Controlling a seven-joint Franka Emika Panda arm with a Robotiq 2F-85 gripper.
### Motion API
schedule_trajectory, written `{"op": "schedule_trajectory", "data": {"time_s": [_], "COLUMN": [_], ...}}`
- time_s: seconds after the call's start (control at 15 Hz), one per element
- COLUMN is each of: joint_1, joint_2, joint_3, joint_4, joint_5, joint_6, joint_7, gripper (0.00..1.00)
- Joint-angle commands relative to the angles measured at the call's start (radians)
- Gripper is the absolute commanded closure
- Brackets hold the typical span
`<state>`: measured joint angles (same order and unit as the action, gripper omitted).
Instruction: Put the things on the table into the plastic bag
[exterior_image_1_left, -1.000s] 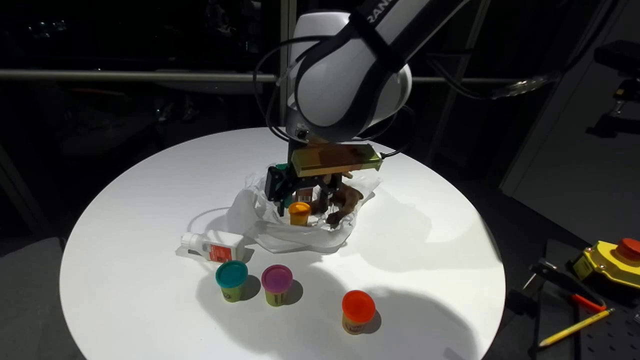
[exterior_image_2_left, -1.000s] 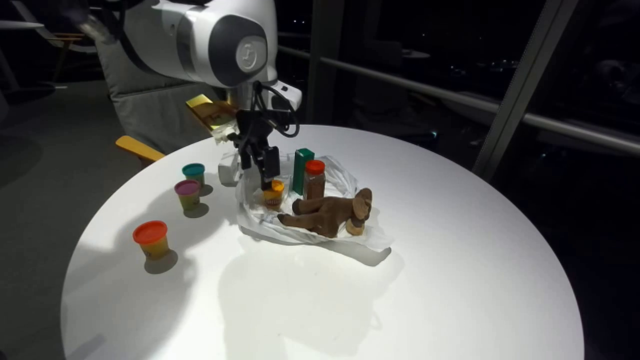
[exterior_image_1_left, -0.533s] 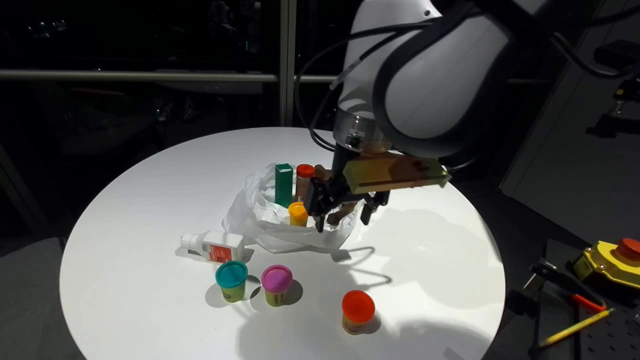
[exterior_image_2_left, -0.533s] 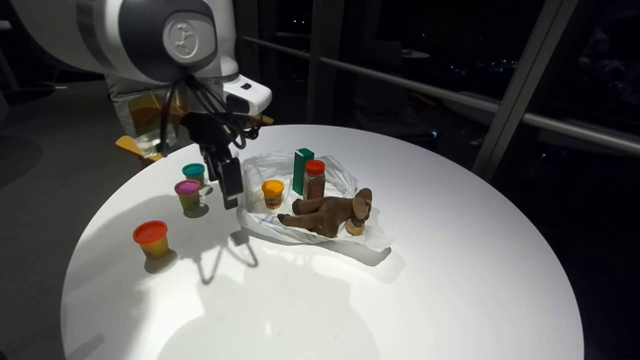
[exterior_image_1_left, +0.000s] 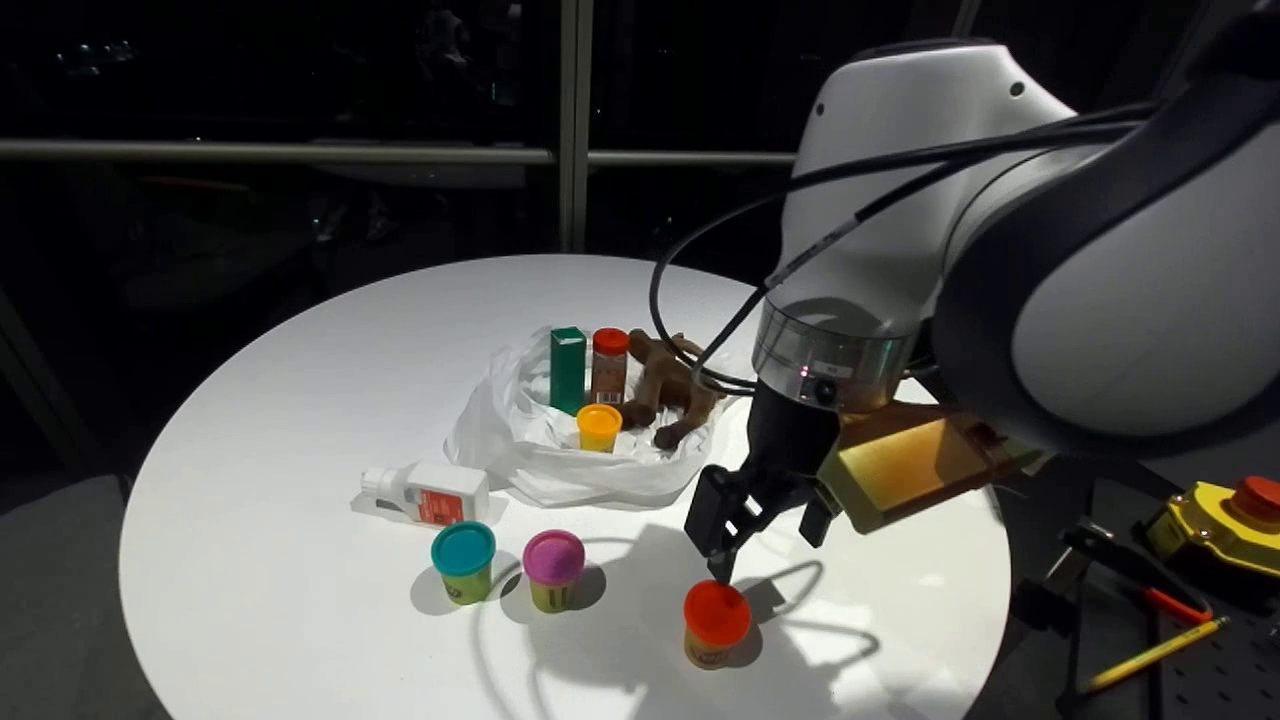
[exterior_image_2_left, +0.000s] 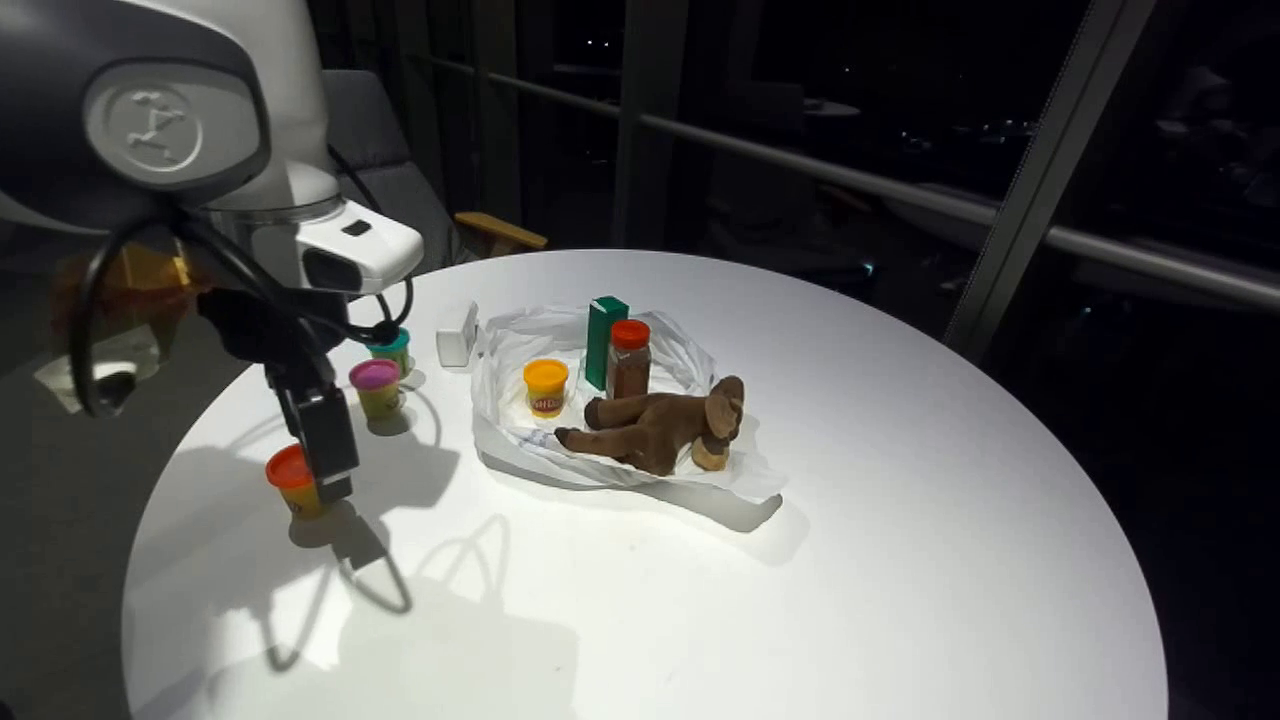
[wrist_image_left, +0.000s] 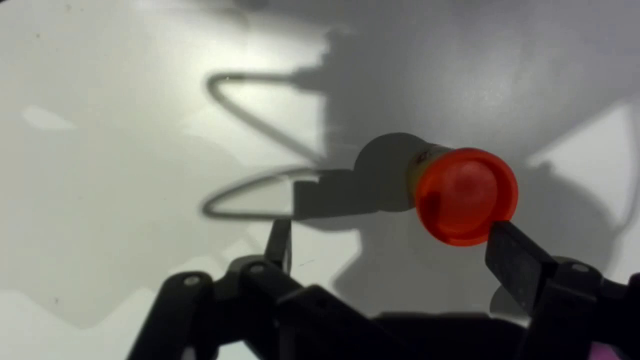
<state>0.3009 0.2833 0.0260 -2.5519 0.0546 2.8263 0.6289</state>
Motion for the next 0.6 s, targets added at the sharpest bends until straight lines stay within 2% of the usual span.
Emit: {"op": "schedule_trajectory", "data": {"time_s": [0.0,0.53], "joint_1": [0.043,0.148], "joint_2": [-0.047,0.033], "joint_3": [0.010,-0.031], "joint_4": [-0.053,0.007], "joint_5": [-0.033,-0.159], "joint_6": [0.064,0.055], "joint_7": [0.012,0.056], "gripper": [0.00,0.00]}}
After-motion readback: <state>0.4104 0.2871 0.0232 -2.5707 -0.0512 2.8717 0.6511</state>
